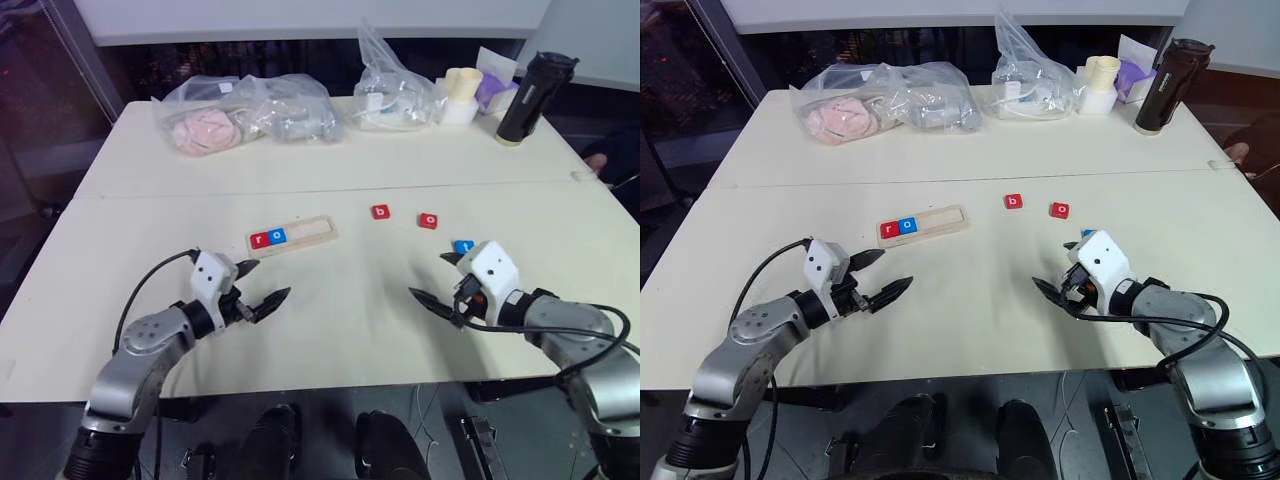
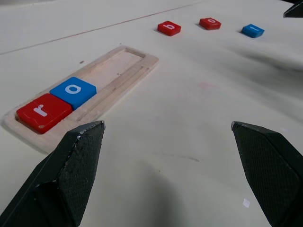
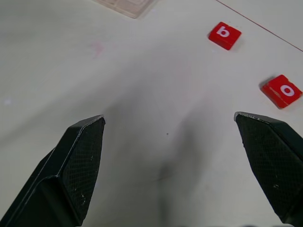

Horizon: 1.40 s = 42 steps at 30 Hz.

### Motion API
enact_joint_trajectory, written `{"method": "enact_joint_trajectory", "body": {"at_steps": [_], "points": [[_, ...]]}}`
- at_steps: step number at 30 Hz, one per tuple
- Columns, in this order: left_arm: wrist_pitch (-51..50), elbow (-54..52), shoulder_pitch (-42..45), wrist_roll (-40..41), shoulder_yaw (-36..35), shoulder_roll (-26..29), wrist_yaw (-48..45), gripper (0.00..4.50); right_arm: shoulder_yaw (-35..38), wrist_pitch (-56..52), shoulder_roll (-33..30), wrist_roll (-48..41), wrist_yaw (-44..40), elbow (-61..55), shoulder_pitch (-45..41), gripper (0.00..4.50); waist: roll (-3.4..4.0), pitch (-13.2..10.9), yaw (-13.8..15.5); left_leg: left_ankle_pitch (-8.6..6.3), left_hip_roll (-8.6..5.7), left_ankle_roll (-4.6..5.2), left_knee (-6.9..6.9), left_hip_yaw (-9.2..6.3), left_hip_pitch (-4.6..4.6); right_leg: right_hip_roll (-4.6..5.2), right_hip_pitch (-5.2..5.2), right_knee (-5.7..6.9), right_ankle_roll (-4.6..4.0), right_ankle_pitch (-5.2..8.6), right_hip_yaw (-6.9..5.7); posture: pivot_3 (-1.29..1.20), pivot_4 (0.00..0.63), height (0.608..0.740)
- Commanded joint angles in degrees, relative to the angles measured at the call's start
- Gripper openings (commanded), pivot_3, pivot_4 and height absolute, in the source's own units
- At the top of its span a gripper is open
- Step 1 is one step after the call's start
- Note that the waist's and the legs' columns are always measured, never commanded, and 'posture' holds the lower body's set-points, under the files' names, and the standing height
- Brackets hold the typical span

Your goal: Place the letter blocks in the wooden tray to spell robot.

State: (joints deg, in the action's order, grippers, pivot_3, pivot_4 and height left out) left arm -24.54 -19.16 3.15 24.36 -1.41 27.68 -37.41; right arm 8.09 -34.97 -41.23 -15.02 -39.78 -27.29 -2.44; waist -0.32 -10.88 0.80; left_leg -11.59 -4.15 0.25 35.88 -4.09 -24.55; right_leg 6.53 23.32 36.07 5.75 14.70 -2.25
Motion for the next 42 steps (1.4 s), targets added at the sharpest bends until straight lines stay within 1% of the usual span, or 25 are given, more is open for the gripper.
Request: {"method": "enact_joint_trajectory", "body": {"at_steps": [1, 2, 4, 19, 24, 27, 29, 31, 34, 35, 38, 42], "points": [[0.61, -1.42, 0.98, 0.48, -1.36, 0.86, -0.68, 4.50, 1.44, 0.03, -0.81, -1.21, -0.11, -2.21, -1.25, 4.48, 0.00, 0.00, 0.01, -0.01, 0.00, -0.02, 0.00, 0.00, 0.00, 0.00, 0.00, 0.00, 0.00, 0.00, 0.00, 0.00, 0.150, 0.725], [1.21, -1.23, 1.16, -0.10, -1.25, 0.91, -0.48, 4.50, 1.42, -0.02, -0.87, -1.28, -0.03, -2.10, -1.46, 4.48, 0.00, 0.00, 0.01, -0.05, 0.00, -0.08, 0.00, 0.00, 0.00, 0.00, 0.00, 0.00, 0.00, 0.00, 0.00, 0.00, 0.150, 0.725], [0.89, -1.40, 1.48, 1.41, -1.64, 0.51, -0.93, 4.50, 1.45, -0.03, -0.96, -1.39, 0.21, -1.91, -1.84, 4.48, 0.00, 0.00, 0.02, -0.05, 0.00, -0.09, 0.00, 0.00, 0.00, 0.00, 0.00, 0.00, 0.00, 0.00, 0.00, 0.00, 0.150, 0.725], [-0.30, -0.24, 2.91, 2.46, -1.74, 2.53, -3.13, 4.50, 0.32, -0.60, -0.35, -1.51, 1.88, -2.27, -2.88, 4.48, -0.01, 0.00, 0.02, -0.05, 0.00, -0.08, 0.01, 0.00, -0.02, 0.00, 0.01, 0.00, -0.01, -0.01, 0.00, 0.00, 0.150, 0.725], [-0.32, 1.21, 4.03, 2.46, -1.41, 3.36, -4.60, 4.50, 0.12, -0.69, -0.26, -1.65, 2.26, -2.69, -2.67, 4.48, -0.01, 0.00, 0.02, 0.00, 0.00, 0.00, 0.01, 0.00, -0.02, 0.00, 0.02, 0.00, -0.01, -0.01, 0.00, 0.00, 0.150, 0.725], [0.05, 3.65, 6.25, 2.46, -1.20, 4.77, -6.90, 4.50, -0.14, -0.68, -0.11, -1.51, 2.63, -3.00, -2.42, 4.48, -0.01, 0.00, 0.03, 0.00, 0.00, 0.00, 0.01, 0.00, -0.02, 0.00, 0.01, 0.00, -0.01, -0.01, 0.00, 0.00, 0.150, 0.725], [1.44, 7.56, 9.01, 1.51, -0.91, 6.49, -9.77, 4.50, -0.34, -0.75, 0.05, -1.46, 3.00, -3.26, -2.27, 4.48, -0.02, -0.01, 0.07, 0.00, 0.00, 0.00, 0.01, 0.00, -0.02, 0.00, 0.01, 0.00, -0.01, -0.01, -0.01, 0.00, 0.150, 0.725], [3.38, 14.18, 12.92, 0.40, -0.65, 8.08, -13.09, 4.50, -0.70, -0.82, 0.21, -1.32, 3.37, -3.58, -2.23, 4.48, -0.01, -0.01, 0.09, 0.00, 0.00, 0.01, 0.01, 0.00, -0.02, -0.01, 0.02, 0.02, -0.01, -0.01, -0.02, 0.00, 0.150, 0.725], [9.10, 24.22, 18.35, -3.21, 1.57, 10.45, -19.37, 4.50, -0.97, -1.01, 0.46, -1.41, 3.73, -3.98, -2.24, 4.48, -0.02, -0.01, 0.03, 0.02, -0.01, 0.02, 0.01, 0.01, -0.02, -0.02, 0.03, 0.02, -0.01, -0.01, -0.02, 0.00, 0.150, 0.725], [12.07, 29.97, 21.90, -5.00, 2.75, 10.94, -22.19, 4.50, -1.17, -0.99, 0.54, -1.32, 3.89, -4.18, -2.16, 4.48, -0.02, -0.01, 0.00, 0.02, -0.02, 0.03, 0.01, 0.01, -0.02, -0.02, 0.03, 0.01, 0.00, -0.02, -0.02, 0.00, 0.150, 0.725], [18.27, 43.40, 30.10, -8.12, 4.59, 10.67, -27.75, 4.50, -1.55, -0.98, 0.73, -1.14, 4.36, -4.54, -2.03, 4.48, -0.05, -0.03, 0.16, 0.04, -0.03, 0.06, 0.03, 0.02, -0.06, -0.03, 0.06, 0.02, 0.01, -0.03, -0.05, 0.00, 0.150, 0.725], [25.57, 60.88, 40.17, -12.38, 6.33, 8.95, -32.57, 4.50, -1.98, -1.10, 1.34, -0.91, 5.51, -5.44, -1.46, 4.48, -0.11, -0.05, 0.07, 0.04, -0.06, 0.08, 0.09, 0.02, -0.09, -0.02, 0.05, 0.02, 0.18, -0.12, -0.12, 0.00, 0.150, 0.725]]}}
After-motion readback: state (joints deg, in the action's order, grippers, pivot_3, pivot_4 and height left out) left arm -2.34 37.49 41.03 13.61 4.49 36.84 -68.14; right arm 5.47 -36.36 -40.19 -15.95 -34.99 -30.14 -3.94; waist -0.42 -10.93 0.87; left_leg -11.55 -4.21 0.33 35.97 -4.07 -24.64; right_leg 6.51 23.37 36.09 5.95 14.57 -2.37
